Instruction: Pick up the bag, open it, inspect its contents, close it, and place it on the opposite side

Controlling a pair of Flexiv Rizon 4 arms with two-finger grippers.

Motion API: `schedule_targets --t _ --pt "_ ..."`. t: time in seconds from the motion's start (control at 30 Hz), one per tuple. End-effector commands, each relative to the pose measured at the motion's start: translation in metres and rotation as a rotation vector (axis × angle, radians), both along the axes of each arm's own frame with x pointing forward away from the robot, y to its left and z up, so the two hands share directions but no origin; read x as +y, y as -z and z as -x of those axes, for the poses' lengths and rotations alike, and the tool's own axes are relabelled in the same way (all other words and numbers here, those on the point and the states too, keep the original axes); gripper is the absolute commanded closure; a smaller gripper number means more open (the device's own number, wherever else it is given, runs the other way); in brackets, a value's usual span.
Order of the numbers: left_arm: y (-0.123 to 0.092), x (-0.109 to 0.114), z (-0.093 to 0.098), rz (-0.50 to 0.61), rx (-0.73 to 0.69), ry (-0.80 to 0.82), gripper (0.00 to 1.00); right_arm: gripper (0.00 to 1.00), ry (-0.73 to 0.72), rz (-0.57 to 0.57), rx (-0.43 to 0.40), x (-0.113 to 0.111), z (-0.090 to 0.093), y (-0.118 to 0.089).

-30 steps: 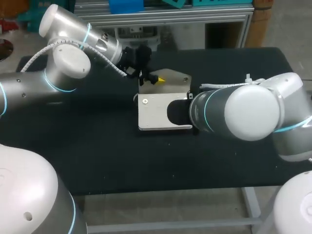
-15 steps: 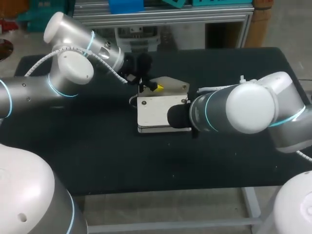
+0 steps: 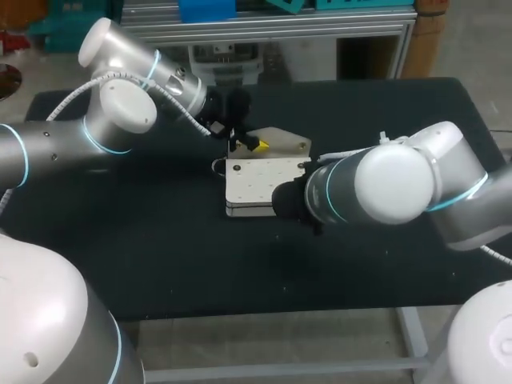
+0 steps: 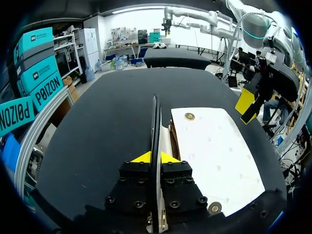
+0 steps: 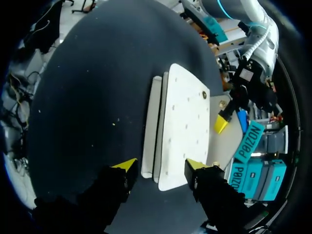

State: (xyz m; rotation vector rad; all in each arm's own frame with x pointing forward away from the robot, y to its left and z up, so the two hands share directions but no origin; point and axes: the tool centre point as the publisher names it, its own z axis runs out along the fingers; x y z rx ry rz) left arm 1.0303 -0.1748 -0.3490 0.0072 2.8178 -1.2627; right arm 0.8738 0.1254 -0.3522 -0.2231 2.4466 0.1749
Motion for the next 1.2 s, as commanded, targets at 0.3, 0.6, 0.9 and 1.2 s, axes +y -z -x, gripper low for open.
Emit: schedule_targets --t 0.3,0.6,0.9,1.2 --pt "0.008 -0.006 -0.006 -0.007 0.035 0.045 1.00 0.15 -0.001 0.007 -0.001 -0.001 -0.028 0.010" --pt "0.016 -0.009 -0.009 -0.012 0.052 0.056 1.00 0.26 0.011 0.009 -0.018 0.003 -0.044 0.012" --pt "0.017 -0.008 -0.012 -0.008 0.063 0.060 1.00 0.47 0.026 0.020 -0.012 0.007 -0.051 0.019" --pt "0.020 -0.005 -0.012 -0.007 0.073 0.055 1.00 1.00 0.084 0.045 -0.029 0.005 -0.052 0.024"
